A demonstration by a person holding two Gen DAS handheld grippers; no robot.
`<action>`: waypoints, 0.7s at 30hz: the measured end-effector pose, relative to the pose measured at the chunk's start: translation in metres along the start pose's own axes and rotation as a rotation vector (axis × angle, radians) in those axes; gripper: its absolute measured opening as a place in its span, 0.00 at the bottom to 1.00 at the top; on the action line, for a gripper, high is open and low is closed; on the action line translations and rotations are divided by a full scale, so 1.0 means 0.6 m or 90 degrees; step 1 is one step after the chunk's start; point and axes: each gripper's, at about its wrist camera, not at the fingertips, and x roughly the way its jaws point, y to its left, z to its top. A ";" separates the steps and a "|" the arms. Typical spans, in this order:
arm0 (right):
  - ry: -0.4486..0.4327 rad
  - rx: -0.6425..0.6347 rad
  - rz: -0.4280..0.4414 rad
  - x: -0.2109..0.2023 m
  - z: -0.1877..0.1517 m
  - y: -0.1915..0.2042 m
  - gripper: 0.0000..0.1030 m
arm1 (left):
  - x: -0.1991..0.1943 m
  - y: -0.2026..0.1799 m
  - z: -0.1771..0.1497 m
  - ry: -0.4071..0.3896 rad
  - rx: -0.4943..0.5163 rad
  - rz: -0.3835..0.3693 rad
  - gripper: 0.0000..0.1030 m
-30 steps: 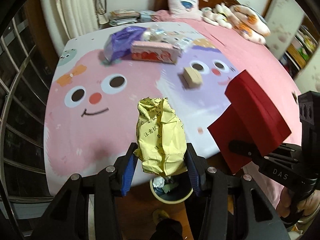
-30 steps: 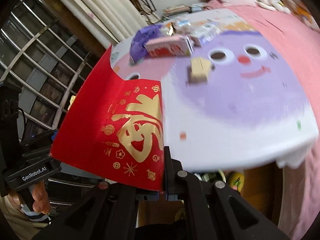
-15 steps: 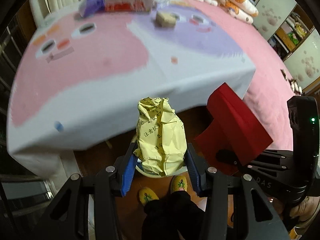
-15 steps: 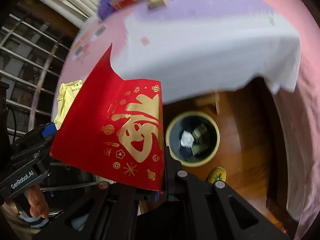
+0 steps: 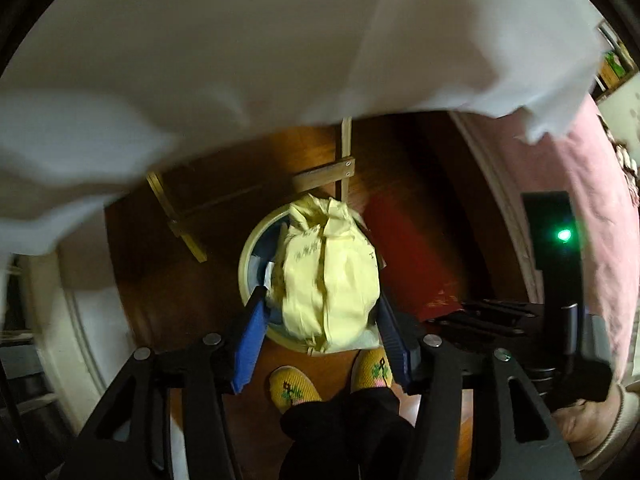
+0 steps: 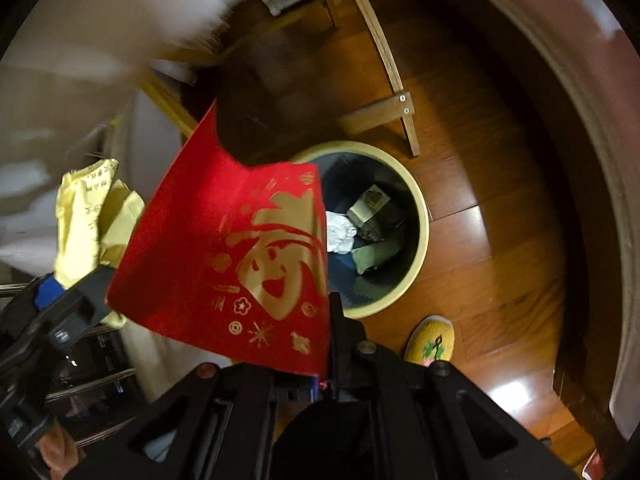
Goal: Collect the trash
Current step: 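Carry the yellow wrapper and red envelope over the bin and open both tools, then raise both tools from the bin back toward the bed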
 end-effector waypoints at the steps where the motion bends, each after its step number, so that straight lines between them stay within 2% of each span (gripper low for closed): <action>1: 0.003 -0.007 -0.003 0.022 0.002 -0.006 0.05 | 0.017 0.002 -0.001 0.002 -0.002 0.002 0.53; 3: 0.006 -0.015 -0.018 0.061 0.014 -0.013 0.05 | 0.052 0.006 -0.004 0.008 -0.002 0.011 0.64; 4: 0.002 -0.018 -0.022 0.074 0.019 -0.016 0.09 | 0.068 0.006 -0.005 0.007 -0.003 0.018 0.69; 5: 0.001 -0.020 -0.026 0.085 0.026 -0.018 0.14 | 0.079 0.006 -0.006 0.006 -0.005 0.025 0.83; 6: 0.001 -0.021 -0.028 0.096 0.031 -0.021 0.31 | 0.091 0.008 -0.007 0.007 -0.006 0.034 0.92; 7: 0.002 -0.019 -0.027 0.105 0.036 -0.024 0.48 | 0.097 0.010 -0.005 0.006 -0.009 0.036 0.92; 8: 0.001 -0.018 -0.024 0.112 0.039 -0.029 0.51 | 0.102 0.014 -0.004 0.006 -0.012 0.040 0.92; 14: -0.002 -0.017 -0.015 0.116 0.052 -0.034 0.51 | 0.102 0.027 0.000 -0.004 -0.018 0.059 0.92; 21: -0.021 -0.021 -0.003 0.062 0.056 -0.018 0.51 | 0.053 0.018 0.009 -0.031 -0.019 0.062 0.92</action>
